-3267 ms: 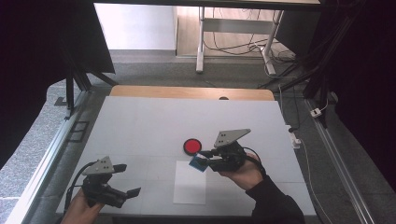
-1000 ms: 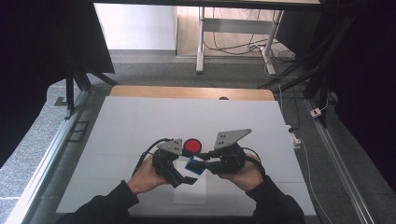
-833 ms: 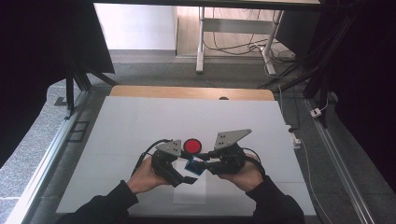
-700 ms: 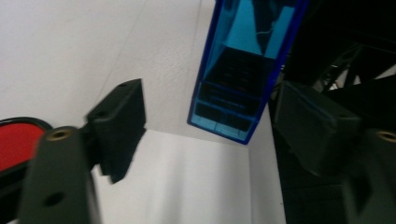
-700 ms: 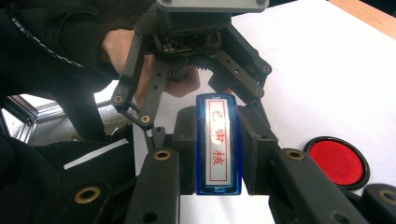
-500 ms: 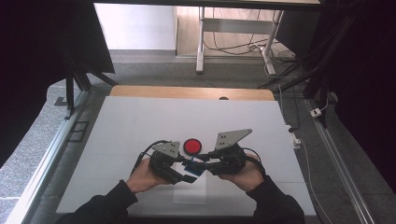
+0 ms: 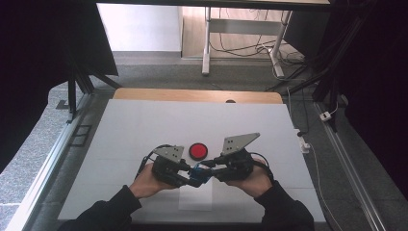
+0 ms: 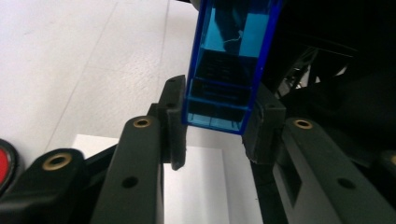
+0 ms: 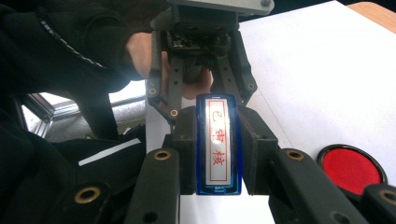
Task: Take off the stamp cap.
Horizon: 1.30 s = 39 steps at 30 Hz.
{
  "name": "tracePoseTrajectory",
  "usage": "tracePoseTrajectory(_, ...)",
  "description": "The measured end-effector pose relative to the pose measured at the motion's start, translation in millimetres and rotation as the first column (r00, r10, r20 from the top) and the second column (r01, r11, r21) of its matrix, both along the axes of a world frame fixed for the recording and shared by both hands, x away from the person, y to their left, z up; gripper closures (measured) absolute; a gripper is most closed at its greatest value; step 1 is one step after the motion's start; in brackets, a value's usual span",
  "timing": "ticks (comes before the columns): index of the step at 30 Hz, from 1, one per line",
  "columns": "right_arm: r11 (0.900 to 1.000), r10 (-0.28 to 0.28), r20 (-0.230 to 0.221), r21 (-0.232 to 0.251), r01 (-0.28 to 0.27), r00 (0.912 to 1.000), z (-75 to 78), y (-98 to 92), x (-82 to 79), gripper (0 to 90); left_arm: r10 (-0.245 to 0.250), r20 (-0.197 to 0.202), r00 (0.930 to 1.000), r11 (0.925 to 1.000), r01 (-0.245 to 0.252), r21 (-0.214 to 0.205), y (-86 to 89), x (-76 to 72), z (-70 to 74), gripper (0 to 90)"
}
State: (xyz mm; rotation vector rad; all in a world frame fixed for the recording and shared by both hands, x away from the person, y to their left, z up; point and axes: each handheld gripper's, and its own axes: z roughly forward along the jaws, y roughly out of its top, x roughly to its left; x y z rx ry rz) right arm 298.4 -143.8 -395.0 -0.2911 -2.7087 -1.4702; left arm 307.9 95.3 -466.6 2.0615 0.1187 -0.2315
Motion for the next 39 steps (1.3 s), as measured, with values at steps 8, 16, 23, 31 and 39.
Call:
tracePoseTrajectory(8, 0.9986, 0.038, -0.028, 0.037, -0.037, 0.9989, 0.6, -2.3, 2.0, 70.9, -0.04, -0.005, 0.9992, 0.9989, 0.04, -0.022, 1.1, -0.4, 0.8, 69.2)
tracePoseTrajectory(16, 0.9989, 0.041, -0.015, 0.024, -0.04, 0.9991, 0.4, -1.2, 0.7, 71.3, -0.04, -0.039, 0.9985, 0.9991, 0.039, -0.015, 1.7, 0.6, -0.3, 69.5)
tracePoseTrajectory(23, 0.9949, 0.067, -0.089, 0.081, -0.06, 0.9938, -1.8, -4.4, 5.8, 71.3, -0.062, 0.03, 0.9976, 0.9978, 0.063, -0.019, 3.1, -4.7, 4.9, 69.7)
tracePoseTrajectory(31, 0.9958, 0.061, -0.067, 0.072, -0.056, 0.9959, -1.3, -3.5, 4.5, 71.4, -0.057, 0.016, 0.9982, 0.9982, 0.058, -0.016, 4.3, -4.1, 4.6, 69.7)
tracePoseTrajectory(39, 0.9914, 0.039, -0.087, 0.128, -0.027, 0.9955, 1.9, -14.3, 10.7, 71.3, -0.034, 0.003, 0.9994, 0.9994, 0.034, 0.009, 9.8, -2.4, 2.0, 69.6)
